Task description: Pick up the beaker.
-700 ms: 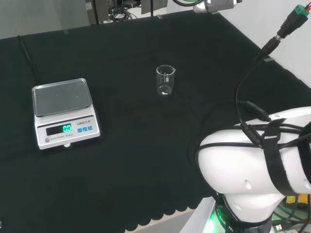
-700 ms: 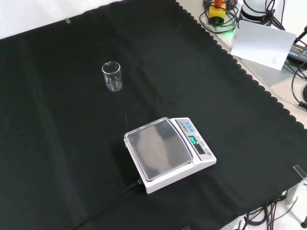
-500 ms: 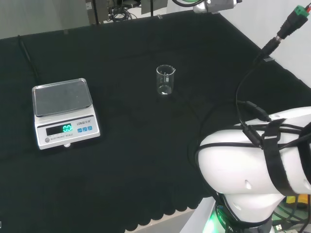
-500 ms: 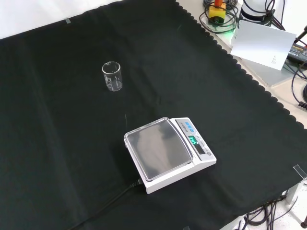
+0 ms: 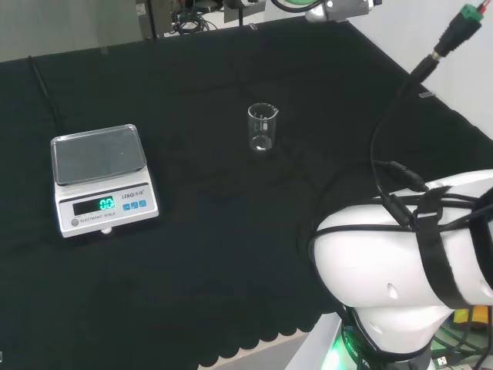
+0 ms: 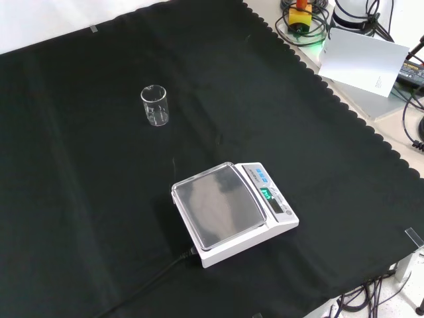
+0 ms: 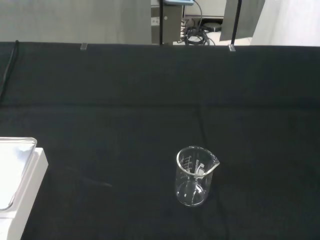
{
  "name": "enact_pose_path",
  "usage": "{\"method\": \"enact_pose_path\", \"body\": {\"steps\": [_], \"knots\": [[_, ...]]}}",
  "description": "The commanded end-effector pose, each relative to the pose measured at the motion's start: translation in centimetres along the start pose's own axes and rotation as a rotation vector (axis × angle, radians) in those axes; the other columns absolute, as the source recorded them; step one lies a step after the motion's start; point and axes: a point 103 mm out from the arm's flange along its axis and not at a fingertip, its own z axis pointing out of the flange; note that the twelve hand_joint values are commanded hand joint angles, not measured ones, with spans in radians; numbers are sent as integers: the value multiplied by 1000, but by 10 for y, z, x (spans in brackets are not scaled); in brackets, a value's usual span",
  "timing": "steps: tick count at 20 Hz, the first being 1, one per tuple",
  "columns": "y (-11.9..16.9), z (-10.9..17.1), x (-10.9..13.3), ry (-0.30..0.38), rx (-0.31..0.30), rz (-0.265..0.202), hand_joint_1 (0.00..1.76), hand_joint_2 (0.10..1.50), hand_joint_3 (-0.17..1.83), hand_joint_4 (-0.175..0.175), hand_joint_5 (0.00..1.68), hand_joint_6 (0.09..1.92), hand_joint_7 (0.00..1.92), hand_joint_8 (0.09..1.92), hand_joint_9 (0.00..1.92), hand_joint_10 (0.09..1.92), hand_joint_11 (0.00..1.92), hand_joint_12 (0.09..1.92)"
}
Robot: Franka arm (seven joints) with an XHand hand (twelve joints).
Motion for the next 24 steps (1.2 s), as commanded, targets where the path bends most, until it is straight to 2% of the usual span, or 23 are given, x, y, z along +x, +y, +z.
{"method": "enact_pose_path", "body": {"steps": [1, 7, 11, 16, 24], "knots": [[45, 33, 4, 2, 59, 25, 406, 663, 298, 2, 93, 87, 98, 694, 224, 815, 0, 1522], [89, 61, 17, -11, 73, 24, 409, 666, 291, 2, 86, 87, 93, 692, 224, 815, 0, 1520], [118, 88, 11, -6, 80, 30, 418, 673, 280, 2, 82, 87, 76, 688, 220, 813, 0, 1505], [154, 123, -12, -17, 113, 55, 428, 685, 257, 5, 64, 87, 38, 682, 193, 812, 0, 1464], [199, 195, -55, -16, 228, 126, 434, 691, 247, 5, 54, 87, 27, 680, 185, 813, 0, 1454]]}}
